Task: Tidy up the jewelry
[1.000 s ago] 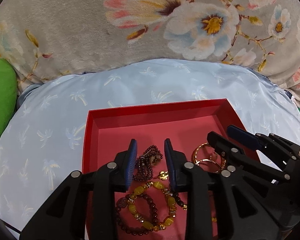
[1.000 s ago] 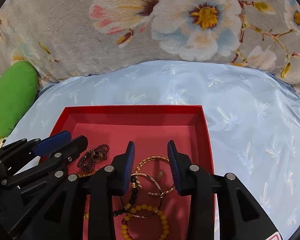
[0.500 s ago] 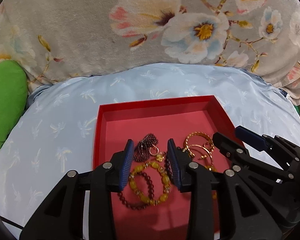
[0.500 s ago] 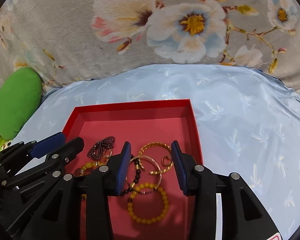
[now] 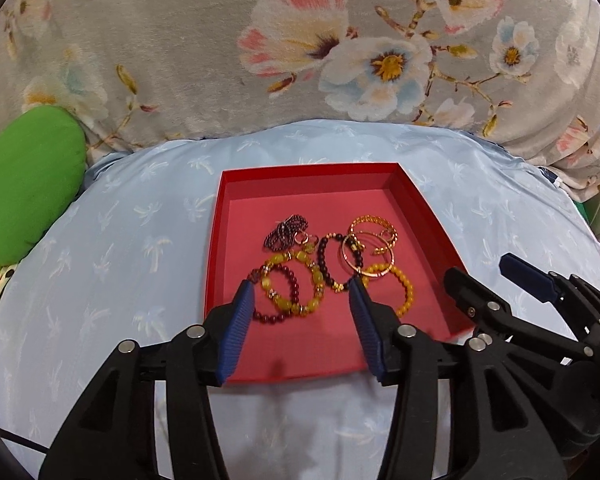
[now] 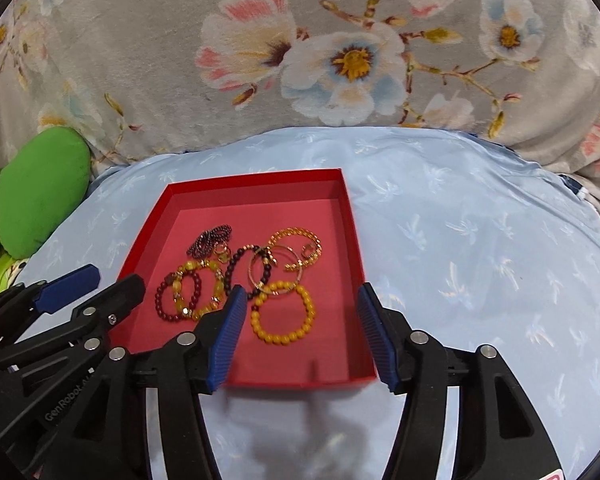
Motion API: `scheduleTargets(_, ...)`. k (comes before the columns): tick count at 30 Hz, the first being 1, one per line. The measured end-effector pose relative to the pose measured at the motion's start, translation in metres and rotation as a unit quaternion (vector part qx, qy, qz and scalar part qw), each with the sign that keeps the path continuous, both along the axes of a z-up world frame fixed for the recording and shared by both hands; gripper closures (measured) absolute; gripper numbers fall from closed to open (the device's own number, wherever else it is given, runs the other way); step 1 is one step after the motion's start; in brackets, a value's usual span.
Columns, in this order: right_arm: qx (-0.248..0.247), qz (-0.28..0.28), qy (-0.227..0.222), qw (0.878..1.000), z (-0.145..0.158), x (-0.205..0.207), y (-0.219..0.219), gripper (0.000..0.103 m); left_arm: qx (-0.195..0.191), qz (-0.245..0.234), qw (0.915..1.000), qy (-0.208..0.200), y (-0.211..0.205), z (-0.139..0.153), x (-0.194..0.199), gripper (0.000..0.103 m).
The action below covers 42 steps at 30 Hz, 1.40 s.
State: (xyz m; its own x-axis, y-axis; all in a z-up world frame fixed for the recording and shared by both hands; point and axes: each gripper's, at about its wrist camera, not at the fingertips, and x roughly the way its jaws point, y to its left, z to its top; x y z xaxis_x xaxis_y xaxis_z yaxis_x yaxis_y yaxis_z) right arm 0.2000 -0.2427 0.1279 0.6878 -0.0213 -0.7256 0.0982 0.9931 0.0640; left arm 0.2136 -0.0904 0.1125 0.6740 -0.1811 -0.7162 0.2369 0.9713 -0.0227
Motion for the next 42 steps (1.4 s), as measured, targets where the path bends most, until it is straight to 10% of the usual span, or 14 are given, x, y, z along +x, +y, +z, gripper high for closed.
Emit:
scheduleTargets(14,-0.004,-0.033,0.018,0.999,-0.019,-0.046,-0.018,0.020,0.004,0.029,0.9996,-0.002,0.009,-0.013,-0.041,0.016)
scheduleTargets(42,-0.013,-0.041,0.029,0.999,-0.035,-0.068,-0.015,0.007,0.017,0.045,0.9988,-0.012,0.021,-0.025,-0.066,0.008)
